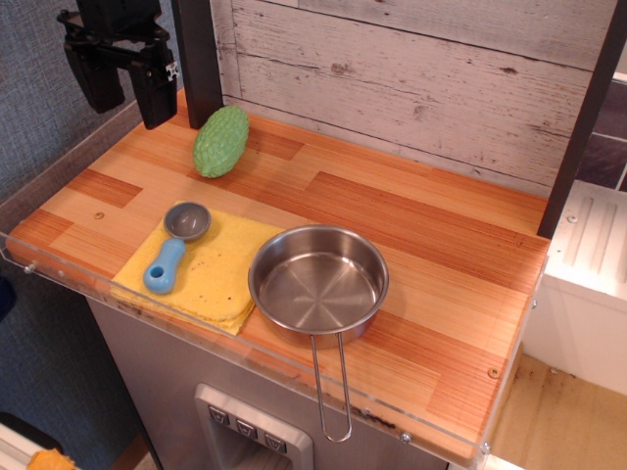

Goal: Place the vegetable behind the spoon.

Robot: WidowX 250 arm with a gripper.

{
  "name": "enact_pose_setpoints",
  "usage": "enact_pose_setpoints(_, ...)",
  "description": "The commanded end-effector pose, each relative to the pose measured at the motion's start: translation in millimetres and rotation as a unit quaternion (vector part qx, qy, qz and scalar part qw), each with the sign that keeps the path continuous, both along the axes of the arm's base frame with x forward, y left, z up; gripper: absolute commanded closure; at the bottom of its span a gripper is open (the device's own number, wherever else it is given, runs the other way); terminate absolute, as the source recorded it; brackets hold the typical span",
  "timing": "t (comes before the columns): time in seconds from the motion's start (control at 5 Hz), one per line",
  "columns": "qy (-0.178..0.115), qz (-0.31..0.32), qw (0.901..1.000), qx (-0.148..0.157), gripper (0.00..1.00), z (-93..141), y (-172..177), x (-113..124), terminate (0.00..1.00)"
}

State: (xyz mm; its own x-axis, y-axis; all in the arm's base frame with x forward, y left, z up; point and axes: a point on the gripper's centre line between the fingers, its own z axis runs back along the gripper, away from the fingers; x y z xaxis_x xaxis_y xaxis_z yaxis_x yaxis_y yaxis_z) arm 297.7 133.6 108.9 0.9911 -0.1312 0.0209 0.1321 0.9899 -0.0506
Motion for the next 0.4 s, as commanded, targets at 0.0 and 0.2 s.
enact_pose_setpoints(0.0,-0.018,0.000,0.9998,0.009,0.00,13.0,6.0,-6.4,0.00)
enact_pose_setpoints(0.2,-0.018,0.000,0.9998,0.009,0.00,13.0,6.0,-6.4,1.00)
